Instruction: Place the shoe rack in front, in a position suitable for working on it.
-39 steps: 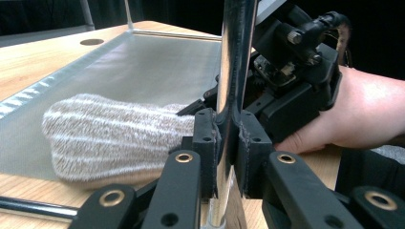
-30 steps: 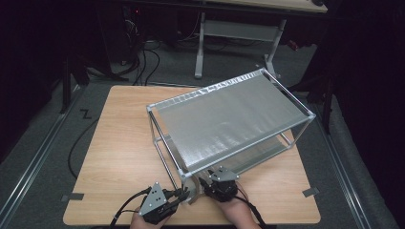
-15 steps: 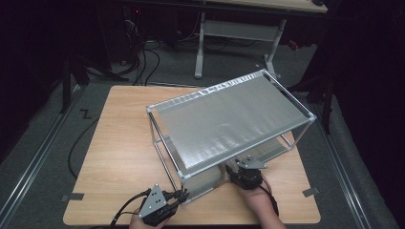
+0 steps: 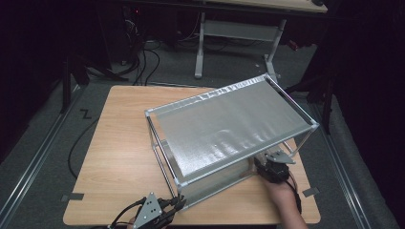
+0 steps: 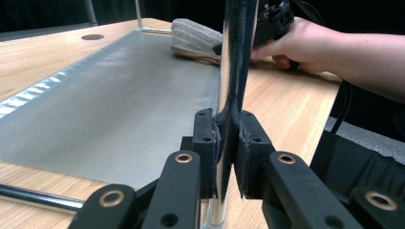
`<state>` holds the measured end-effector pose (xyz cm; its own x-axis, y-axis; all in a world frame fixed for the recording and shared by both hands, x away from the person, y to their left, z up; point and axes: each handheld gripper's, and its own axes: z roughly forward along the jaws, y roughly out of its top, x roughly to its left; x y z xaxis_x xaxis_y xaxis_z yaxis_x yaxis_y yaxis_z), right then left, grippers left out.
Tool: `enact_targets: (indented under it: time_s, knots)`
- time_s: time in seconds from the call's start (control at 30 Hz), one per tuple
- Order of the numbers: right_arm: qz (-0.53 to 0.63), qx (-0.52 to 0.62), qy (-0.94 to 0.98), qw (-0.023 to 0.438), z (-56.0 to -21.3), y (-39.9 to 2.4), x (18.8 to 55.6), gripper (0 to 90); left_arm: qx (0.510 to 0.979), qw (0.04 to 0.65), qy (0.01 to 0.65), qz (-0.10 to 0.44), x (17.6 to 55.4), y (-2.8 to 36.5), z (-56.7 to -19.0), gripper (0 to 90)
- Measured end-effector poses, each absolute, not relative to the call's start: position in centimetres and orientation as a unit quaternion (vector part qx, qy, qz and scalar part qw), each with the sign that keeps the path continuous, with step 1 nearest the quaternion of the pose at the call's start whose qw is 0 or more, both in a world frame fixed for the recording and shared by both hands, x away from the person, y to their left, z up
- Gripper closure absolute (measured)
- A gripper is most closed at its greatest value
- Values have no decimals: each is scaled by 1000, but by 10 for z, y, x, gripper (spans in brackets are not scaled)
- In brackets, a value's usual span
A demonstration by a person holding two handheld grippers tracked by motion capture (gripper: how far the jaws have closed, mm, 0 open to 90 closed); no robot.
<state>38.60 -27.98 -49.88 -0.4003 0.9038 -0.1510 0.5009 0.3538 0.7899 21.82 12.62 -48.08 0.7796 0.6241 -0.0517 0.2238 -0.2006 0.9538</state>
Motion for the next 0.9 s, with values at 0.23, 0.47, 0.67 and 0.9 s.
enact_targets:
  time_s: [0.23,0.47,0.67,0.9]
  knots:
    - [324,489,744,321,-497,-311,391,529,753,568,280,176,218,126,-481,801]
    - [316,506,726,342,-498,-335,394,518,753,568,280,175,218,126,-481,801]
    - [317,509,723,343,-498,-336,394,518,753,568,281,176,218,126,-481,801]
    - [311,529,708,349,-498,-340,396,517,753,570,281,174,218,125,-481,801]
